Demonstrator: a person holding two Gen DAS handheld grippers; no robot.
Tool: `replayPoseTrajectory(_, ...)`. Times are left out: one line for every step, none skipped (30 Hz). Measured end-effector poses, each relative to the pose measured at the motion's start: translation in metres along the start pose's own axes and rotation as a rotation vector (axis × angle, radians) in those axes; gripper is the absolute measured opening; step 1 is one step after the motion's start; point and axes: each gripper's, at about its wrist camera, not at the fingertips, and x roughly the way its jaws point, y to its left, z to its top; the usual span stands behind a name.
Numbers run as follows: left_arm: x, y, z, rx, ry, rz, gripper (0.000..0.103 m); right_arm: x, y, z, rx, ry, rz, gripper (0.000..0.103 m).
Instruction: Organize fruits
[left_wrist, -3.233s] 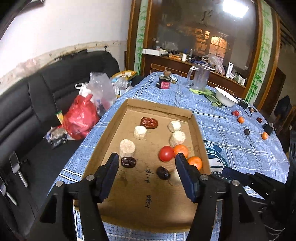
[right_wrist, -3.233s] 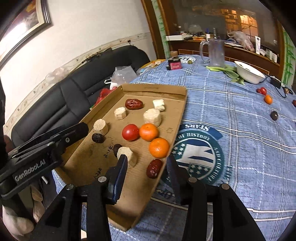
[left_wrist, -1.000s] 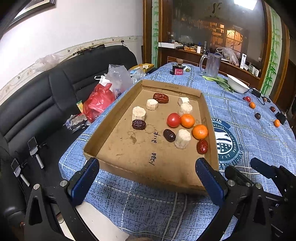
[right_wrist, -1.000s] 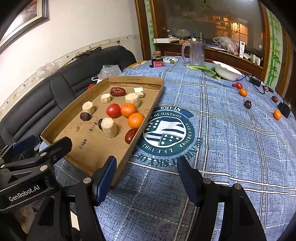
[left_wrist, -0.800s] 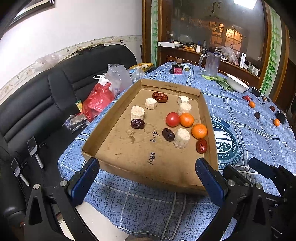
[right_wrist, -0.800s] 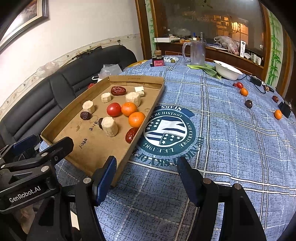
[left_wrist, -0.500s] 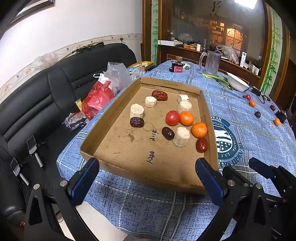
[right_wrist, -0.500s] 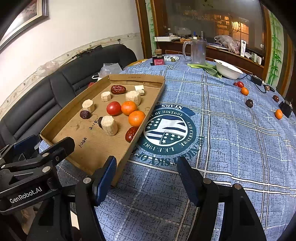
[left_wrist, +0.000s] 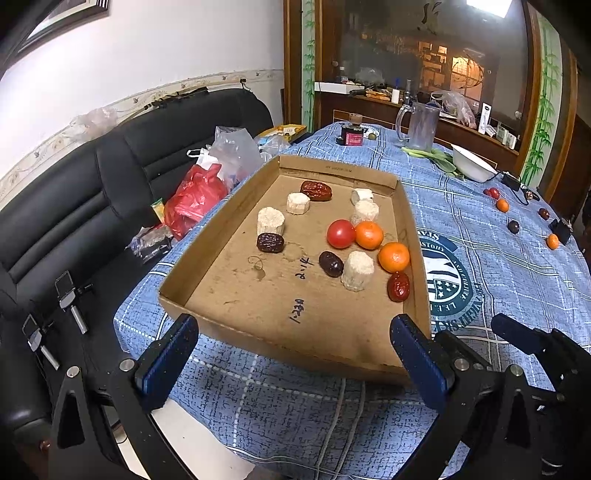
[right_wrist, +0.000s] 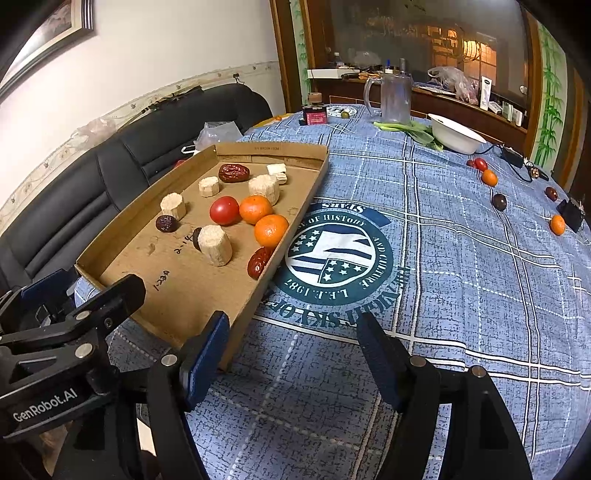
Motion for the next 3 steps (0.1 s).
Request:
replayPoseTrajectory(-0.0001, -0.0002, -0.0001, 0.000, 0.001, -0.001, 0.103, -0.0006, -0.0010, -0.0002, 0.001, -0.001, 0.001, 0.077)
replayPoseTrajectory(-0.0009, -0.0015, 0.0001, 0.000, 0.002, -0.003, 0.103, -0.0009, -0.0014, 0.0000, 0.001, -0.002, 0.000, 0.078)
replayPoseTrajectory(-0.0016, -0.0026, 0.0003, 0.001, 0.003, -0.005, 0.103, -0.0016, -0.0024, 0.0002, 0.001, -0.004, -0.001, 0.078)
